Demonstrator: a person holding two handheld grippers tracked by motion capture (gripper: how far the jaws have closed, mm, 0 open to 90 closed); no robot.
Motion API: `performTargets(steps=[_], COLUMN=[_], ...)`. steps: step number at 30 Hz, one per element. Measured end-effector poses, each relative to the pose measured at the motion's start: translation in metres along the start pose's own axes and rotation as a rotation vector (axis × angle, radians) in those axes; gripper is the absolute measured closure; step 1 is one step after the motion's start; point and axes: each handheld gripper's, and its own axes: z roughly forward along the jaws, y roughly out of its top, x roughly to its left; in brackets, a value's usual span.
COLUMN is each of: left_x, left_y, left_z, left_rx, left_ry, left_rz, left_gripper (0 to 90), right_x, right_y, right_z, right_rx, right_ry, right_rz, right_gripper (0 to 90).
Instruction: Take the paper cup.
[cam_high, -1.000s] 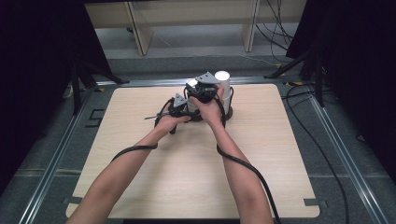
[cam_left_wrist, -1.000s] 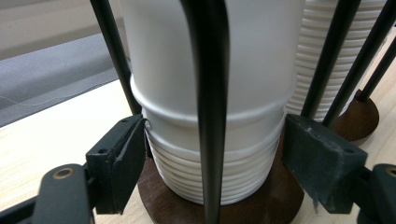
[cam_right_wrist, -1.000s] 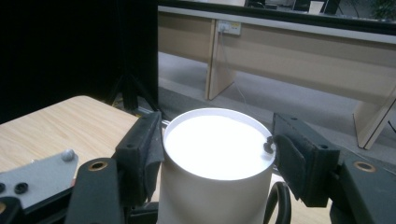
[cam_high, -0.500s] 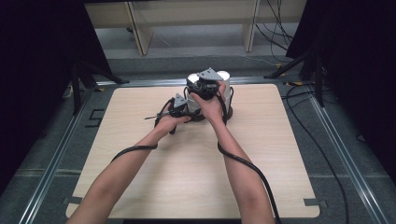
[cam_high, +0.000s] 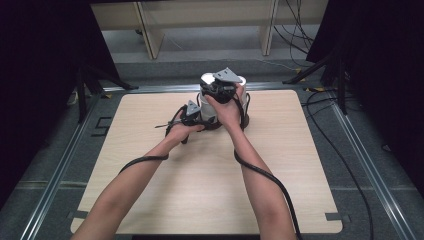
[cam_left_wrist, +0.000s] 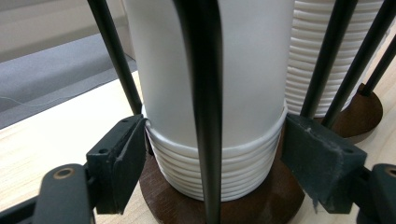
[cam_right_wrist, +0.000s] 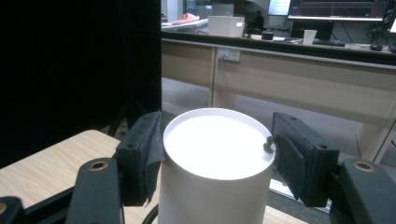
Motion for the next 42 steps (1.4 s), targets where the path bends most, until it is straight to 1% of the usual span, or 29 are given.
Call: performTargets(steps=[2, 3, 4, 6, 7, 8, 9, 10, 12, 13, 15, 16, 17, 20, 22, 24, 25, 26, 28, 30, 31, 32, 33, 34, 37, 39, 40, 41, 42], left_x=[0.0, 0.0, 0.0, 0.001, 0.0, 0.0, 0.003, 0.003, 0.003, 0.003, 0.003, 0.003, 0.003, 0.002, 0.002, 0.002, 0.002, 0.002, 0.001, 0.001, 0.001, 0.0, 0.0, 0.0, -0.002, -0.004, -0.004, -0.006, -0.007], left_y=[0.0, 0.0, 0.0, 0.0, 0.0, 0.0, 0.001, 0.001, 0.001, 0.001, 0.001, 0.001, 0.001, 0.001, 0.001, 0.0, 0.0, 0.001, 0.0, 0.0, 0.0, -0.001, 0.0, -0.001, -0.001, 0.0, 0.0, 0.001, 0.001], left_z=[0.0, 0.0, 0.0, 0.0, 0.0, 0.0, -0.001, -0.001, -0.001, -0.001, -0.001, -0.001, -0.001, -0.001, -0.001, 0.0, 0.0, 0.0, 0.0, 0.0, -0.001, -0.001, -0.003, -0.004, -0.008, -0.012, -0.012, -0.017, -0.019], left_rx=[0.001, 0.001, 0.001, 0.006, 0.009, 0.009, 0.037, 0.035, 0.036, 0.036, 0.037, 0.038, 0.04, 0.04, 0.037, 0.031, 0.031, 0.032, 0.032, 0.033, 0.04, 0.048, 0.059, 0.06, 0.066, 0.063, 0.063, 0.063, 0.067], left_ry=[-0.005, -0.003, -0.003, -0.004, -0.002, -0.002, 0.001, 0.001, 0.0, 0.001, 0.001, -0.003, -0.003, 0.003, 0.003, 0.003, 0.003, 0.002, 0.003, 0.004, 0.006, 0.025, 0.02, 0.02, 0.025, 0.022, 0.022, 0.024, 0.024], left_rz=[0.006, 0.009, 0.009, 0.01, 0.013, 0.013, 0.047, 0.046, 0.046, 0.046, 0.047, 0.048, 0.048, 0.045, 0.044, 0.036, 0.036, 0.036, 0.037, 0.038, 0.046, 0.06, 0.05, 0.046, 0.051, 0.054, 0.054, 0.058, 0.061], left_gripper=[22.4, 22.4, 22.4, 22.4, 22.4, 22.4, 22.4, 22.3, 22.3, 22.3, 22.2, 22.2, 22.2, 22.2, 22.2, 22.2, 22.2, 22.2, 22.3, 22.2, 21.2, 19.6, 18.6, 17.4, 14.5, 14.1, 14.0, 13.6, 12.9], right_x=[0.001, 0.001, 0.001, 0.002, 0.001, 0.001, 0.0, 0.001, 0.0, 0.0, 0.001, 0.001, 0.001, 0.001, 0.002, 0.001, 0.002, 0.001, 0.001, 0.002, 0.002, 0.001, 0.002, 0.001, 0.0, 0.0, -0.001, 0.0, -0.001], right_y=[0.002, 0.004, 0.005, 0.007, 0.008, 0.009, 0.009, 0.009, 0.011, 0.011, 0.012, 0.013, 0.013, 0.016, 0.018, 0.02, 0.02, 0.021, 0.022, 0.023, 0.023, 0.024, 0.024, 0.025, 0.027, 0.027, 0.028, 0.027, 0.028], right_z=[-0.002, -0.002, -0.003, -0.004, -0.004, -0.005, -0.005, -0.005, -0.006, -0.007, -0.007, -0.008, -0.009, -0.009, -0.011, -0.012, -0.012, -0.012, -0.013, -0.013, -0.014, -0.015, -0.016, -0.018, -0.022, -0.026, -0.027, -0.03, -0.031], right_rx=[0.007, -0.004, -0.013, -0.016, -0.021, -0.024, -0.035, -0.024, -0.022, -0.018, -0.026, -0.023, -0.021, -0.035, -0.035, -0.041, -0.037, -0.042, -0.047, -0.051, -0.049, -0.048, -0.046, -0.048, -0.067, -0.061, -0.06, -0.057, -0.062], right_ry=[0.005, 0.009, 0.003, 0.012, 0.009, 0.007, 0.007, 0.01, 0.012, 0.005, 0.015, 0.01, 0.012, 0.013, 0.013, 0.013, 0.014, 0.013, 0.007, 0.01, 0.016, 0.015, 0.017, 0.016, 0.018, 0.018, 0.017, 0.022, 0.019], right_rz=[0.022, 0.004, 0.0, 0.006, -0.012, 0.004, -0.016, 0.01, -0.014, -0.012, -0.005, -0.011, 0.001, -0.022, -0.004, -0.008, 0.002, -0.019, -0.021, -0.008, -0.006, -0.026, -0.003, -0.011, -0.004, -0.005, -0.022, -0.008, -0.017], right_gripper=[36.5, 36.5, 36.5, 36.6, 36.5, 36.5, 36.6, 36.5, 36.5, 36.5, 36.6, 36.6, 36.5, 36.6, 36.6, 36.6, 36.6, 36.6, 36.6, 36.6, 36.6, 36.6, 36.6, 36.6, 36.6, 36.6, 36.6, 36.6, 36.6])
